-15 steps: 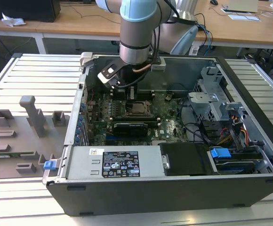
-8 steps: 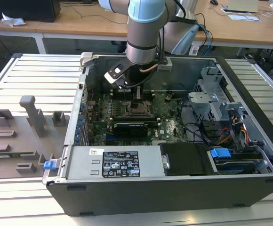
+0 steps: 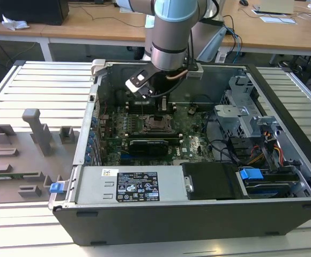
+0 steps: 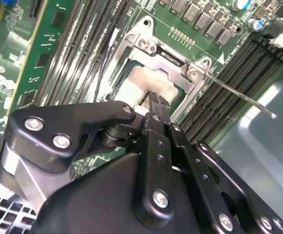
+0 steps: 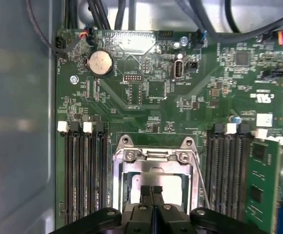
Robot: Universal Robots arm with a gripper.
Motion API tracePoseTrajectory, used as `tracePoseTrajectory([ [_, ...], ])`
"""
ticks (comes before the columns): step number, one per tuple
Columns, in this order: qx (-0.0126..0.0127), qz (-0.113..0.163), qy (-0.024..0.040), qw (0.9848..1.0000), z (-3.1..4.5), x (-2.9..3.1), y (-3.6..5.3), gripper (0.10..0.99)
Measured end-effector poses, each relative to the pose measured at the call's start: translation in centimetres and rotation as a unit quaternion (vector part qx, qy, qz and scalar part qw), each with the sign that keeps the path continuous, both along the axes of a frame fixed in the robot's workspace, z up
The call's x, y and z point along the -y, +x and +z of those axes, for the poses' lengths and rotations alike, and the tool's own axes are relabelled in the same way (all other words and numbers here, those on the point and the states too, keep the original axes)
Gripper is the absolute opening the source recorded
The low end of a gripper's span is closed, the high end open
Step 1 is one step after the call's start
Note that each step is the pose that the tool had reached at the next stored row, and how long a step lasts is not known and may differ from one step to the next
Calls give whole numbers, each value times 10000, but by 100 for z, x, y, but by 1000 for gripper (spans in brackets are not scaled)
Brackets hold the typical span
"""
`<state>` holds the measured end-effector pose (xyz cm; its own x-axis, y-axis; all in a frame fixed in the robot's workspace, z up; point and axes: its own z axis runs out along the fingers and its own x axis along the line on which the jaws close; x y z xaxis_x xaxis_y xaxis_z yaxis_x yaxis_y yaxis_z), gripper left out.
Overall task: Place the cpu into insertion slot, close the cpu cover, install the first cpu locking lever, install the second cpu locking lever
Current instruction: 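Close the cpu cover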
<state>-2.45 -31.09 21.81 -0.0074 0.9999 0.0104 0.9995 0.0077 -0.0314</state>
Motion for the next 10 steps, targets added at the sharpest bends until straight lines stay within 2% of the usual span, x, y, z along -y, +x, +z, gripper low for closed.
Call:
tracePoseTrajectory([
  [3, 1, 0, 1, 10000, 75, 19, 0, 106],
  [7, 0, 0, 0, 10000, 83, 62, 0, 106],
  [10, 0, 1, 0, 10000, 84, 138, 0, 106],
])
